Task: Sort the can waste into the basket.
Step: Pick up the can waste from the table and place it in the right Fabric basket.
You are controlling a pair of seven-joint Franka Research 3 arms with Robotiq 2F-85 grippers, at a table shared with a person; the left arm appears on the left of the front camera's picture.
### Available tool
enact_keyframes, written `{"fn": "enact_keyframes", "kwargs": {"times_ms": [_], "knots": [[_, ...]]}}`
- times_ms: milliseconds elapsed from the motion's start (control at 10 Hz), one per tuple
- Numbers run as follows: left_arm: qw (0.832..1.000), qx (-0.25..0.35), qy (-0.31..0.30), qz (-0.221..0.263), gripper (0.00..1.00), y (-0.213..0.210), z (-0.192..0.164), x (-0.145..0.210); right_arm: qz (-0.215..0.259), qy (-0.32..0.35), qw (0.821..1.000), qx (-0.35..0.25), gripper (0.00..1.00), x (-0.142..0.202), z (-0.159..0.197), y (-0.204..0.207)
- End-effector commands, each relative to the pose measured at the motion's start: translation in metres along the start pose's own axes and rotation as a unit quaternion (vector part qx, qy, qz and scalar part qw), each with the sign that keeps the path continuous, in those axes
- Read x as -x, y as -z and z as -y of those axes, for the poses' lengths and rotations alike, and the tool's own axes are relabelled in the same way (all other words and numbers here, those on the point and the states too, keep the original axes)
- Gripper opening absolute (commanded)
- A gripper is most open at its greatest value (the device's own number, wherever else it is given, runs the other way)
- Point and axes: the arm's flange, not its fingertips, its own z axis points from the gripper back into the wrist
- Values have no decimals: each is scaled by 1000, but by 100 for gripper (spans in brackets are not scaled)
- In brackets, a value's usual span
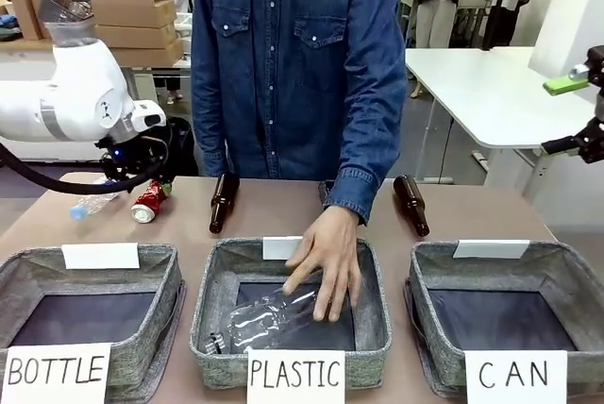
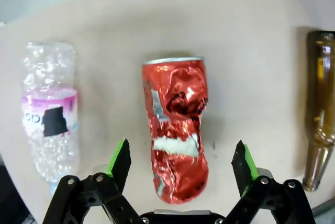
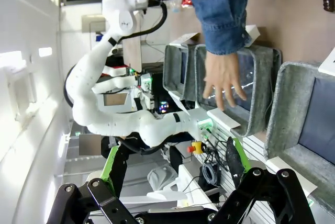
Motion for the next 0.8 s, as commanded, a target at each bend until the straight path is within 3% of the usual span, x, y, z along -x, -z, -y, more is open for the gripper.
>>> {"fn": "enact_keyframes", "kwargs": {"times_ms": [0,300,400,500,600,700], "knots": [[1000,5,-7,-23,100,12,-1,-10,-4,-13,1000,2,100,0,0,-1],[999,-3,-30,-25,100,21,-8,-12,-4,-13,1000,2,100,0,0,-1],[999,-7,-27,-20,40,20,-11,-12,-4,-13,1000,2,100,0,0,-1],[999,-2,-25,-21,40,19,-10,-12,-4,-13,1000,2,100,0,0,-1],[999,-3,-25,-21,0,20,-9,-12,-4,-13,1000,2,100,0,0,-1],[999,-2,-31,-24,38,22,-10,-12,-4,-13,1000,2,100,0,0,-1]]}}
